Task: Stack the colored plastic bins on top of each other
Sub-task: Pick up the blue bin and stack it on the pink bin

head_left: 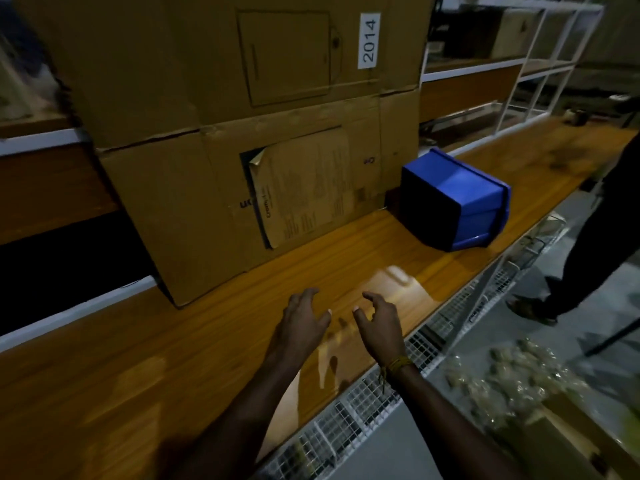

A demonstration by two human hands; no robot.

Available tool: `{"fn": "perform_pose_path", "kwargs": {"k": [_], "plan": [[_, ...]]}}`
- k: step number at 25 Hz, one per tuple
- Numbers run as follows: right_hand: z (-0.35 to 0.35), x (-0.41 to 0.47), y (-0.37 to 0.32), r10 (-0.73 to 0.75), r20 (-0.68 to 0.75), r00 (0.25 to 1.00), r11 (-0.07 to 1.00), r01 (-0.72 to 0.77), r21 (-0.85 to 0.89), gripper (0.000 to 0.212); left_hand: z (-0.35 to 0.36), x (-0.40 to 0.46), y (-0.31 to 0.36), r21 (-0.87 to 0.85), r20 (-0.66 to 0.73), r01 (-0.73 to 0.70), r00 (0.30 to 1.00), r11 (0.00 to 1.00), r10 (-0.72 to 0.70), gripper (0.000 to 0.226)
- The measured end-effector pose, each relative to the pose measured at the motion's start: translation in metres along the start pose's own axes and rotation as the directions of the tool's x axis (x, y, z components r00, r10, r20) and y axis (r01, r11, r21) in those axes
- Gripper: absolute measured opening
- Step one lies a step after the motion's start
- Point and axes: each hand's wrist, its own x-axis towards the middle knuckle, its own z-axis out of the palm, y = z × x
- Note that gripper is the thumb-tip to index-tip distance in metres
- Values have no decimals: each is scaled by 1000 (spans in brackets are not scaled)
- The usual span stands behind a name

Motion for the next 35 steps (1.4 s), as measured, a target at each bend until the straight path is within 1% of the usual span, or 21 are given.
{"fn": "perform_pose_path", "kwargs": {"k": [6, 10, 13, 18, 23, 27, 31, 35], "plan": [[-8, 64, -3, -8, -78, 997, 999, 5, -39, 46, 23, 70, 15, 5, 65, -58, 996, 998, 57, 57], [-13, 102, 2, -12, -108, 994, 991, -3, -134, 46, 38, 107, 22, 59, 95, -83, 992, 995, 77, 62], [-27, 135, 6, -3, -152, 988, 983, -25, -183, 46, 50, 129, 34, 107, 98, -100, 991, 989, 90, 65], [-52, 198, 7, -71, -210, 975, 971, 19, -239, 47, 76, 171, 63, 108, 82, -101, 992, 989, 92, 67], [-118, 288, 12, -137, -298, 945, 963, 56, -263, 47, 112, 211, 110, 59, 42, -54, 998, 997, 52, 66], [-184, 366, 12, -182, -397, 900, 952, 60, -300, 47, 141, 246, 172, -7, -20, -96, 995, 995, 96, 62], [-223, 418, 32, -134, -395, 909, 940, -10, -342, 53, 169, 277, 233, -64, -76, -166, 984, 984, 161, 57], [-242, 448, 53, -93, -371, 924, 916, -66, -396, 56, 202, 299, 266, -70, -45, -190, 981, 979, 187, 55]]}}
